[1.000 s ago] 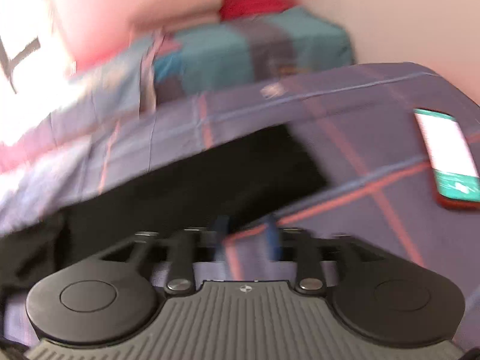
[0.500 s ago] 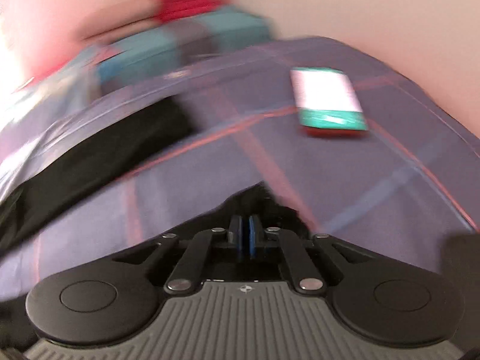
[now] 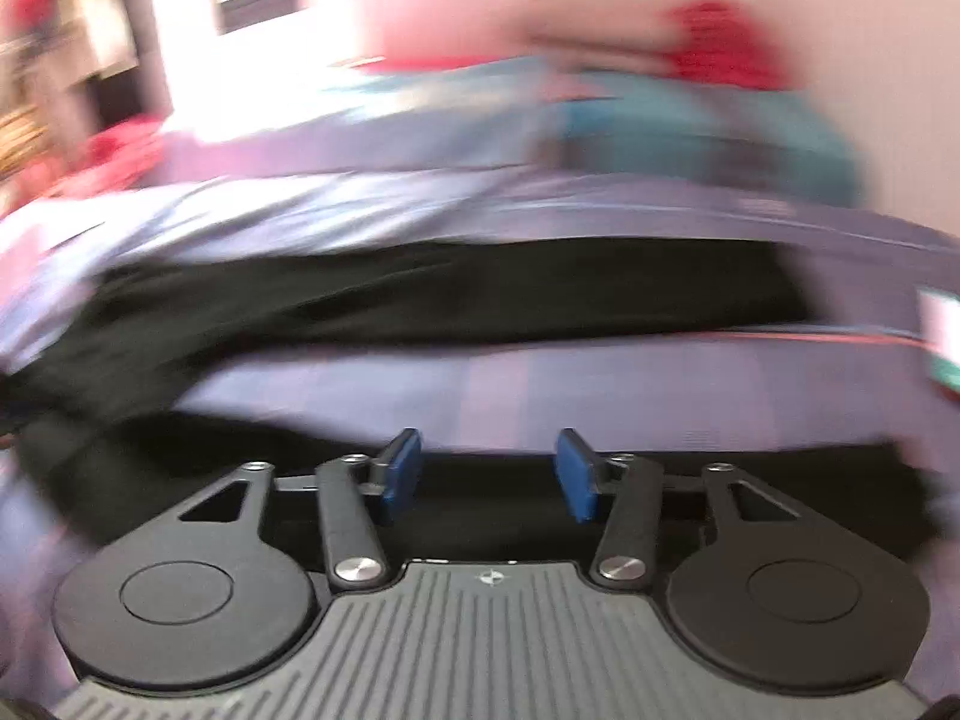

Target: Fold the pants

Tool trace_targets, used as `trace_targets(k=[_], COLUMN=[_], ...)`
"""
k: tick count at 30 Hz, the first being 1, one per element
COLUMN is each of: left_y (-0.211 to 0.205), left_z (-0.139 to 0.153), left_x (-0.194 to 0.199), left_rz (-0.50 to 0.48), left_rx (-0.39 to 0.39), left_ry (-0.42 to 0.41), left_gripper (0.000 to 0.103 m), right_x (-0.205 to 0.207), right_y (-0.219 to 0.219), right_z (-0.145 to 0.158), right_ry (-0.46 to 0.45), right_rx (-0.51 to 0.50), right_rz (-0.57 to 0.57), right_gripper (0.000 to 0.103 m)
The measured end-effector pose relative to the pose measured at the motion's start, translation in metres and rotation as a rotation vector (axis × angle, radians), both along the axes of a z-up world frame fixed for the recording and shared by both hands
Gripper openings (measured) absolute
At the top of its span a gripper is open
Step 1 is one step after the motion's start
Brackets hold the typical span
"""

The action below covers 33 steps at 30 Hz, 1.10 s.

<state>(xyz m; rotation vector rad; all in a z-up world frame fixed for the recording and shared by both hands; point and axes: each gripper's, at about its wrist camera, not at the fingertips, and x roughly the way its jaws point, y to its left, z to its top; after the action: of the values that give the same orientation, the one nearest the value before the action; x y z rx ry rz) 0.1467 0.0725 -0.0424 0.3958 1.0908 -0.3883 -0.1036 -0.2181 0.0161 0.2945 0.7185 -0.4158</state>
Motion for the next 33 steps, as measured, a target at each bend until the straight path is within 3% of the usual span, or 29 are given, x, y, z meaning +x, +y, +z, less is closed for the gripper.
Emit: trace_targets(k=[3, 4, 5, 10, 12, 15, 18, 19, 21, 25, 31, 33], left_y=[0.001, 0.000, 0.001, 0.011, 0.012, 0.010, 0.007, 0.008, 0.007, 0.007, 0.004, 0.002], left_z=[0.000, -0.001, -0.001, 0.001, 0.001, 0.000, 0.002, 0.004, 0.005, 0.001, 0.001, 0.001], left_x=[-0.004, -0.004, -0.003, -0.006, -0.010, -0.009, -0.007, -0.007, -0.010, -0.017, -0.014, -0.014], left_rz=[-0.012, -0.014, -0.018, -0.064, -0.081, -0.079, -0.072, -0.074, -0.092, -0.133, -0.125, -0.122], left_rx=[-0.001, -0.001, -0.005, -0.026, -0.030, -0.025, -0.023, -0.028, -0.020, 0.015, 0.039, 0.051], left_ry=[-0.016, -0.017, -0.016, -0.013, -0.020, -0.022, -0.007, -0.005, -0.011, -0.039, -0.022, -0.021], left_gripper=[0.103, 0.103, 0.103, 0.103, 0.103, 0.103, 0.103, 0.103, 0.103, 0.103, 0.103, 0.103], right_x=[0.035, 0.042, 0.046, -0.001, -0.006, -0.004, 0.007, 0.010, 0.019, 0.048, 0.084, 0.080], right_y=[0.024, 0.030, 0.032, 0.025, 0.036, 0.044, 0.054, 0.058, 0.065, 0.079, 0.090, 0.099], right_z=[-0.018, -0.026, -0.035, -0.022, -0.026, -0.024, -0.007, -0.001, 0.004, -0.013, -0.045, -0.042], right_ry=[0.104, 0.159, 0.226, 0.240, 0.250, 0.257, 0.185, 0.158, 0.108, 0.107, 0.195, 0.214], right_rx=[-0.008, -0.022, -0.030, 0.029, 0.065, 0.037, -0.087, -0.116, -0.090, 0.052, 0.131, 0.121], right_rz=[0.133, 0.152, 0.154, 0.169, 0.173, 0.170, 0.099, 0.106, 0.151, 0.237, 0.268, 0.332], right_gripper=[0.048, 0.036, 0.004, 0.004, 0.004, 0.005, 0.038, 0.054, 0.053, 0.043, 0.042, 0.020])
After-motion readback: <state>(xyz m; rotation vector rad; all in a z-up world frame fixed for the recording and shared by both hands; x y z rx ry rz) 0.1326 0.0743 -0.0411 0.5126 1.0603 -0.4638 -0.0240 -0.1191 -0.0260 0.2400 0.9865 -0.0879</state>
